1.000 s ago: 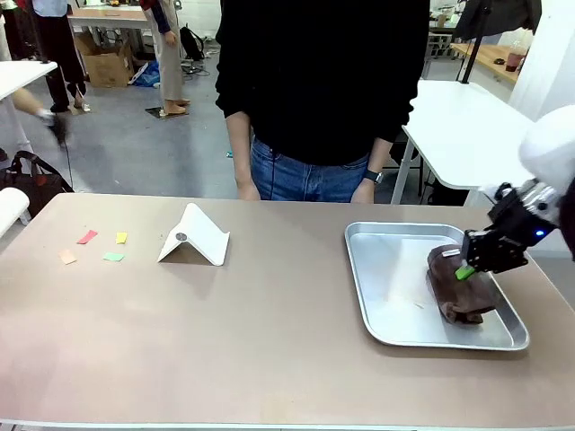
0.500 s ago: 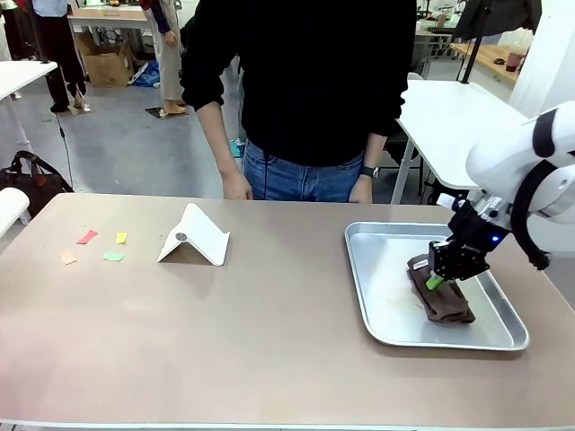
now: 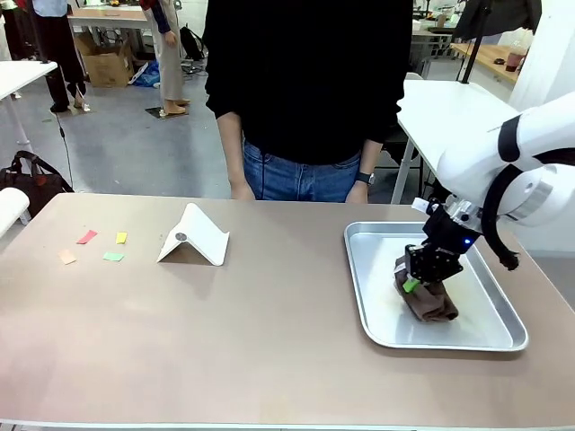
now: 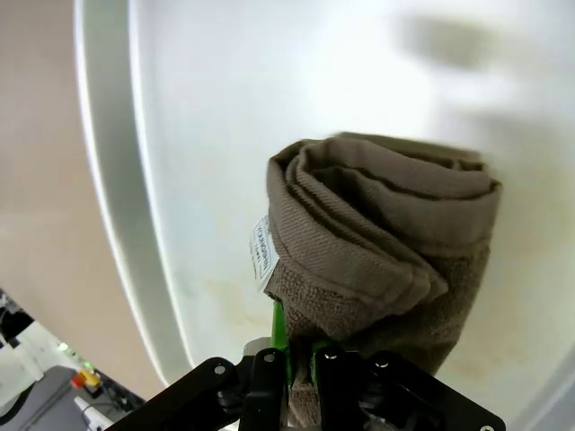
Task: Clean the surface of the table.
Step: If a person points to the right, clean the right side of the table with your right hand, and if they point to the left, clean the left side with your left hand.
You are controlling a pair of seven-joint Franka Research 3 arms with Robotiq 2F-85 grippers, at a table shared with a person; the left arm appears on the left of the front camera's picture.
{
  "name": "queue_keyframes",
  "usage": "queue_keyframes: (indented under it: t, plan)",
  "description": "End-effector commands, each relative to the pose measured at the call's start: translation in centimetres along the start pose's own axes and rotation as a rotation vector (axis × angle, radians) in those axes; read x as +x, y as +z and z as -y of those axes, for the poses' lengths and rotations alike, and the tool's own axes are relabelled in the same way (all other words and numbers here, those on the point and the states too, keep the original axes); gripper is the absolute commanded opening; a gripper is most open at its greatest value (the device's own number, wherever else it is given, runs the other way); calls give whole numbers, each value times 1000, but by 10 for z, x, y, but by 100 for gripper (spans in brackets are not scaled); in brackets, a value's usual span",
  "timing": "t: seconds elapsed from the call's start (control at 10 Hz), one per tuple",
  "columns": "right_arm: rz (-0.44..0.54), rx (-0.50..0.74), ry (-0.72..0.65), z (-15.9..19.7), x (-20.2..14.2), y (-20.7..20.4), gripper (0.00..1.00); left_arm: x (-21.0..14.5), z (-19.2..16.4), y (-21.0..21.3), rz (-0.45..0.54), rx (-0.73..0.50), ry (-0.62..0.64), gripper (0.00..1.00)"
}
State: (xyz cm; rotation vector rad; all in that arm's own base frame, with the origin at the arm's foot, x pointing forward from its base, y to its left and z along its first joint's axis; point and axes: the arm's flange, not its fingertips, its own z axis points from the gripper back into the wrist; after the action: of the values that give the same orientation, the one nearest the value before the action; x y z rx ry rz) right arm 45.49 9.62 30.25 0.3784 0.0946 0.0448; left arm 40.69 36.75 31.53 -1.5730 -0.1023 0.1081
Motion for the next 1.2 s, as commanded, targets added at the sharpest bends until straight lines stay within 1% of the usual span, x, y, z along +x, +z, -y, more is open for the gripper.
queue_keyframes:
  t: [0.0, 0.2, 0.4, 0.5, 0.6, 0.9, 1.1]
  plan:
    - [67, 92, 35, -15, 3, -19, 10, -2, 5, 2, 0, -19, -21, 0]
    - [84, 128, 58, -29, 3, -32, 10, -2, 5, 2, 0, -19, -21, 0]
    - [117, 156, 91, -41, 2, -36, 10, -2, 5, 2, 0, -19, -21, 0]
    - [119, 151, 98, -44, 2, -36, 10, -2, 5, 2, 0, -19, -21, 0]
    - [117, 120, 98, -43, 3, -37, 10, -2, 5, 2, 0, -19, -21, 0]
    - [66, 7, 60, -20, 6, -32, 10, -2, 5, 2, 0, -19, -21, 0]
    - [79, -30, 7, 5, 6, -17, 10, -2, 5, 2, 0, -19, -21, 0]
